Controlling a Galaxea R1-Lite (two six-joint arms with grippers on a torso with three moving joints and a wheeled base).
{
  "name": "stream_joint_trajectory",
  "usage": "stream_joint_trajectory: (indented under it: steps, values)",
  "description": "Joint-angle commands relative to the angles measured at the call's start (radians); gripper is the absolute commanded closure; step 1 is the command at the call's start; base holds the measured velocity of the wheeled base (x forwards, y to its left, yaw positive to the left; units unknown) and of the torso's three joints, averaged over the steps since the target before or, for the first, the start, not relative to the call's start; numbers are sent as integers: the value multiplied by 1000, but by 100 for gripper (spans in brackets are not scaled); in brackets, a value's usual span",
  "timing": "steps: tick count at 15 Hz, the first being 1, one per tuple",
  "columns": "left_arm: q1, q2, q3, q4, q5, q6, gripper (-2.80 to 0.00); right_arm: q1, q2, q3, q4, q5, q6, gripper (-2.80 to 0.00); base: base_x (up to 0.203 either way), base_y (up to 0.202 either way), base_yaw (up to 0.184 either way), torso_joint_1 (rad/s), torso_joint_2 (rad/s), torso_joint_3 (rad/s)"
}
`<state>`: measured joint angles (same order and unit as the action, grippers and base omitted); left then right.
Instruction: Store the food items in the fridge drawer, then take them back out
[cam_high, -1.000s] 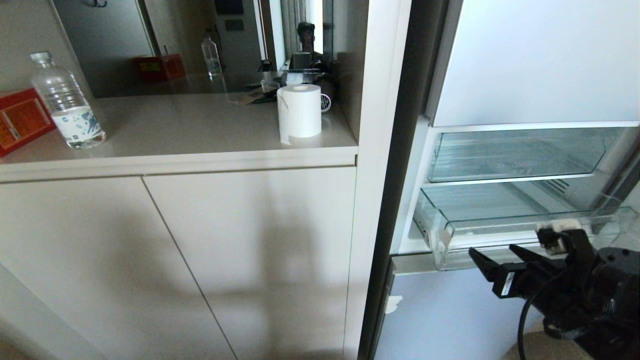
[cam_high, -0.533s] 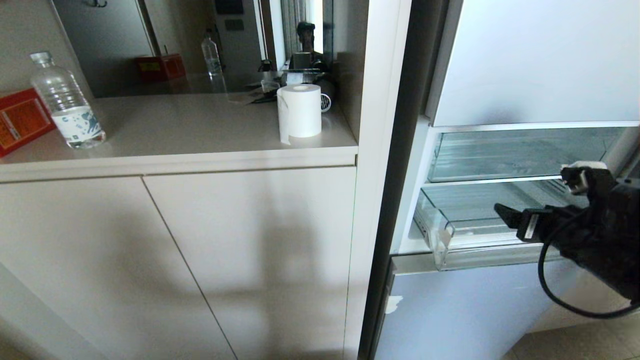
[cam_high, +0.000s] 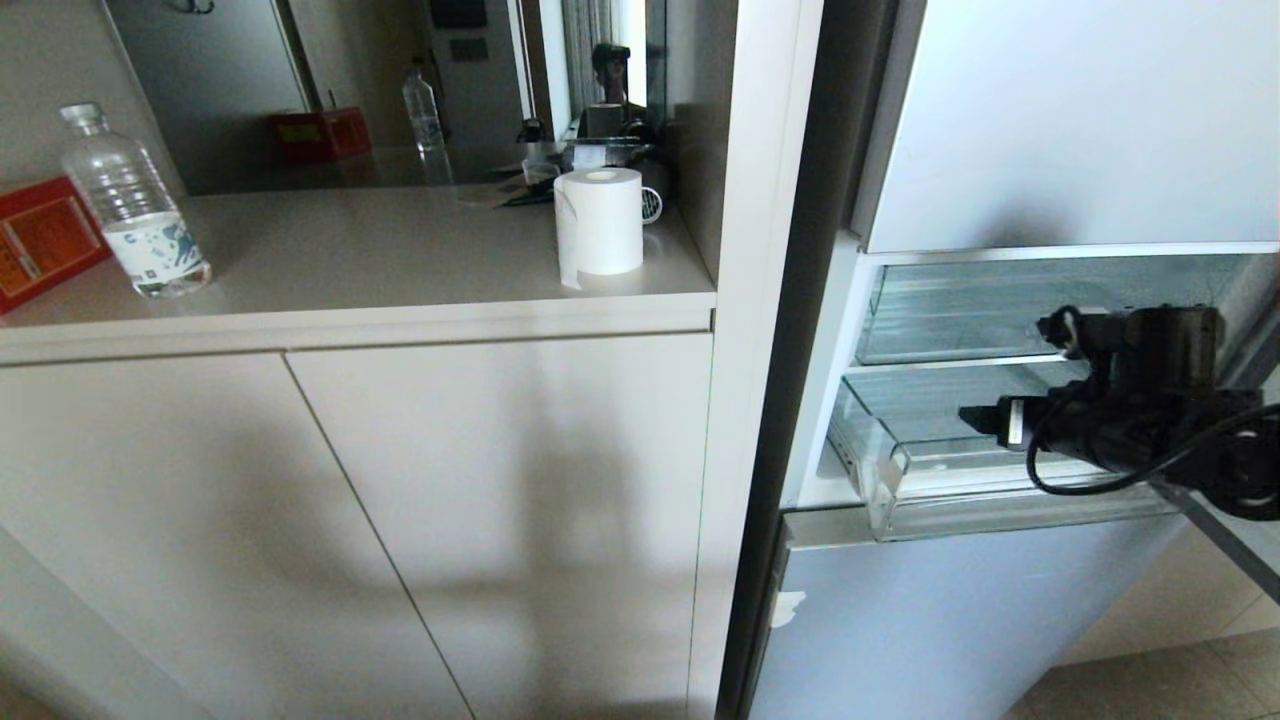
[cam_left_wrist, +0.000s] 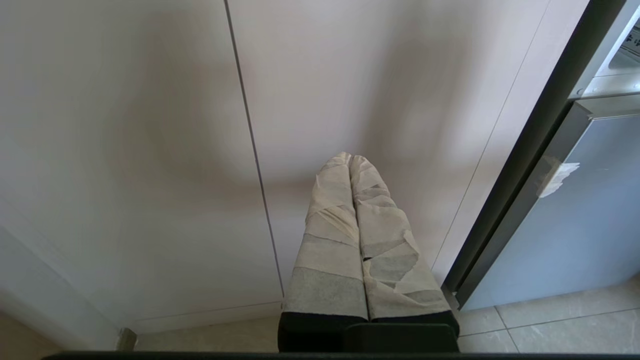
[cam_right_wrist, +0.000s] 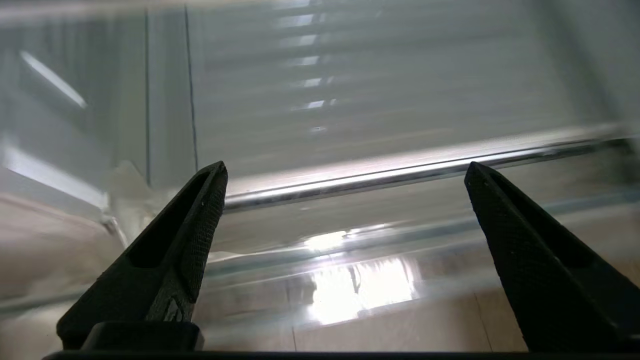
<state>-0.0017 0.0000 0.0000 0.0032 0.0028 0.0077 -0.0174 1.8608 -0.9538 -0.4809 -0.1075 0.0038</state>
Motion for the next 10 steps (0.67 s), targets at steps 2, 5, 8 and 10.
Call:
stream_joint_trajectory:
  steps: [2,5,8,10]
  values:
    - [0,2,0,0,0,0,0,-16,131,-98,48,23,-13,-280,0,0,0,0,0,0]
    - [0,2,0,0,0,0,0,-24,124,-136,178,45,-16,-280,0,0,0,0,0,0]
    - [0,2,0,0,0,0,0,-53,51,-138,336,82,-52,-280,0,0,0,0,0,0]
    - [0,2,0,0,0,0,0,-81,-1,-134,415,112,-60,-280,0,0,0,0,0,0]
